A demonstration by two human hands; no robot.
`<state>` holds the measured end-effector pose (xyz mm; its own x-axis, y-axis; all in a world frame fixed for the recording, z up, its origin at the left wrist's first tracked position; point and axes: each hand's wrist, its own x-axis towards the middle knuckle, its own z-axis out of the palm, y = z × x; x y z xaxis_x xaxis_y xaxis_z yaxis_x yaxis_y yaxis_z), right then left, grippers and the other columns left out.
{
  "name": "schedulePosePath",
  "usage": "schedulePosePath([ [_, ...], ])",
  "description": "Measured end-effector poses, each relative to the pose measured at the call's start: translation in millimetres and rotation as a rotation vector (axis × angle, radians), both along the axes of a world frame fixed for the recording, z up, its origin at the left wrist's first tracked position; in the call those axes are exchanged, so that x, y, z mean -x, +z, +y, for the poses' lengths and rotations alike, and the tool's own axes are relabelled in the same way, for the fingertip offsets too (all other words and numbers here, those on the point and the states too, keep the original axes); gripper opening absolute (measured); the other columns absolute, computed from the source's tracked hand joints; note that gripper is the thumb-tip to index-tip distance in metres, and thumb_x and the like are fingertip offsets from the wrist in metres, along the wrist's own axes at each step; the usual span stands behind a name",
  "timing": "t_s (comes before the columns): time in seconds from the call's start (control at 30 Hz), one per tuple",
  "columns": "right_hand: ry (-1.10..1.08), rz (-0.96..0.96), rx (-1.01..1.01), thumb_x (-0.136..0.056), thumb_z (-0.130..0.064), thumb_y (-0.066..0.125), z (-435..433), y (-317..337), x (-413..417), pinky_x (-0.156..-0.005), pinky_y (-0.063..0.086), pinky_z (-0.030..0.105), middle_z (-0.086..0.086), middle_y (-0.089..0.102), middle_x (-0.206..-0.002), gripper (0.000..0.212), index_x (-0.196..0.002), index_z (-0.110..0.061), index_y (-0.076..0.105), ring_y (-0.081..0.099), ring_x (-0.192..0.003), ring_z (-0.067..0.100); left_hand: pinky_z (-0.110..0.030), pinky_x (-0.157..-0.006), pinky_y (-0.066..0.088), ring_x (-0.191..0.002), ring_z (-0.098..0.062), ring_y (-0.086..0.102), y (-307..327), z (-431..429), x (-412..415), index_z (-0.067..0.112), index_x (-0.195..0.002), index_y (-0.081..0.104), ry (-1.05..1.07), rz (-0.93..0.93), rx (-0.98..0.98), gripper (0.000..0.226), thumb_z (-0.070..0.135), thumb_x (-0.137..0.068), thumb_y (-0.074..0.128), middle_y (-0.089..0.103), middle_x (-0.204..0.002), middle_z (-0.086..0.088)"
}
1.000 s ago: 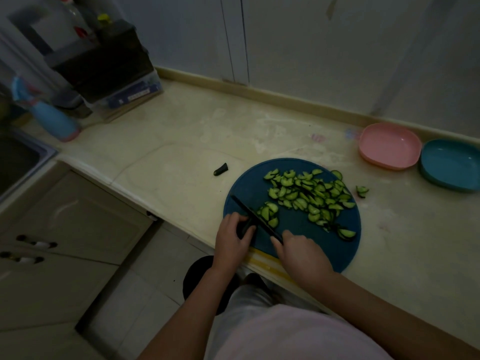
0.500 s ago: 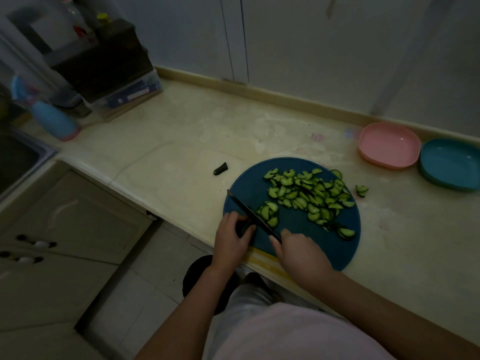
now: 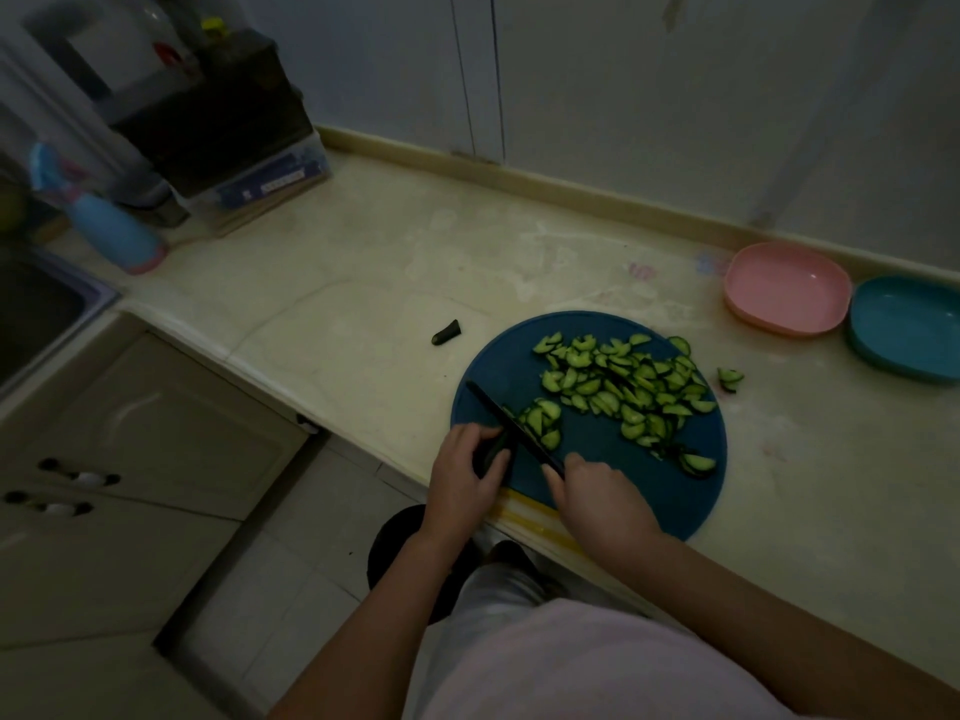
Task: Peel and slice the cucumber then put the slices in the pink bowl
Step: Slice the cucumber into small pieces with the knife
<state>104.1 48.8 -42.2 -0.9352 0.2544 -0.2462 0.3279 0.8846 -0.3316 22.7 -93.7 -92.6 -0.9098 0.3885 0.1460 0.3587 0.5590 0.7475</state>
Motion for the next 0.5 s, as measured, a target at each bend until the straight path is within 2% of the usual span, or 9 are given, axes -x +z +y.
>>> schedulePosePath([
  [0.17,0.007,-0.014,0.036,-0.100,-0.043,0.027,-0.2,5.2,-6.0,-0.059,0.031,0.028,0.011,0.065,-0.096,0.033,-0.084,-0.016,0.037,0.062,-0.087,0.027,-0.005,-0.071,0.035,-0.083,-0.004,0.048,-1.0,0.6,-0.4,0.012,-0.095,0.059,0.012,-0.020,-0.011,0.015,0.015,-0.083,0.067,0.054,-0.089,-0.001],
  [0.5,0.008,-0.001,0.045,-0.100,-0.044,0.027,0.6,15.0,-8.9,-0.059,0.032,0.029,0.010,0.064,-0.093,0.033,-0.085,-0.017,0.037,0.062,-0.084,0.026,-0.003,-0.069,0.033,-0.080,-0.003,0.046,-1.0,1.6,0.0,0.012,-0.092,0.058,0.026,-0.016,-0.018,0.015,0.017,-0.083,0.068,0.053,-0.087,0.000],
])
